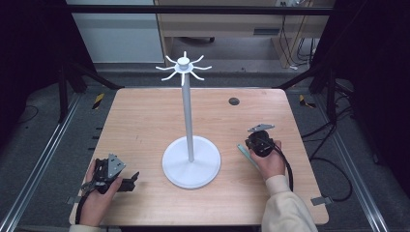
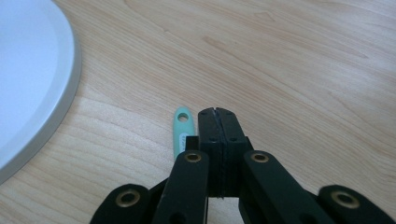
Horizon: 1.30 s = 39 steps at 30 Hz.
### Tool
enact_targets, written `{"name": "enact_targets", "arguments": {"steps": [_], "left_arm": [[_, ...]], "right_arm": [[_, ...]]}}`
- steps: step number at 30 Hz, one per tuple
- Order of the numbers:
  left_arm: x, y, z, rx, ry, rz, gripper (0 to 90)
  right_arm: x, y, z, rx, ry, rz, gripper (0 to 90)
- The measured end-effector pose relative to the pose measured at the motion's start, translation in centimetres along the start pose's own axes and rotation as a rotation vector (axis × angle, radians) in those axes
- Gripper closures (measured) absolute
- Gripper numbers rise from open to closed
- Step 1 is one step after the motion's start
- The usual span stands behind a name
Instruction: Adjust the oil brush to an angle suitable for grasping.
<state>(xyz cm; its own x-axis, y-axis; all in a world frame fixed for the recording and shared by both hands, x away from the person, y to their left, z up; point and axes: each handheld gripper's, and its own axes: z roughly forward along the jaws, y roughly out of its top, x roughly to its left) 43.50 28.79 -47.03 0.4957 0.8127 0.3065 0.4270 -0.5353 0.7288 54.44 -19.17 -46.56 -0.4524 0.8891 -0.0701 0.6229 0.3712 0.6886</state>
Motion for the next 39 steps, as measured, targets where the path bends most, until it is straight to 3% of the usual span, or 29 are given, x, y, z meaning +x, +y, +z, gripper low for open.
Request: {"name": "enact_targets", "arguments": {"steps": [20, 39], "left_arm": [[-0.1, 0.0, 0.1, 0.008, -0.008, 0.008, 2.9], [-0.1, 0.0, 0.1, 0.009, -0.01, 0.011, 2.9]], "right_arm": [[0.1, -0.3, 1.1, 0.063, 0.044, -0.006, 90.0], [-0.5, -0.7, 1.9, 0.091, 0.053, 0.033, 90.0]]}}
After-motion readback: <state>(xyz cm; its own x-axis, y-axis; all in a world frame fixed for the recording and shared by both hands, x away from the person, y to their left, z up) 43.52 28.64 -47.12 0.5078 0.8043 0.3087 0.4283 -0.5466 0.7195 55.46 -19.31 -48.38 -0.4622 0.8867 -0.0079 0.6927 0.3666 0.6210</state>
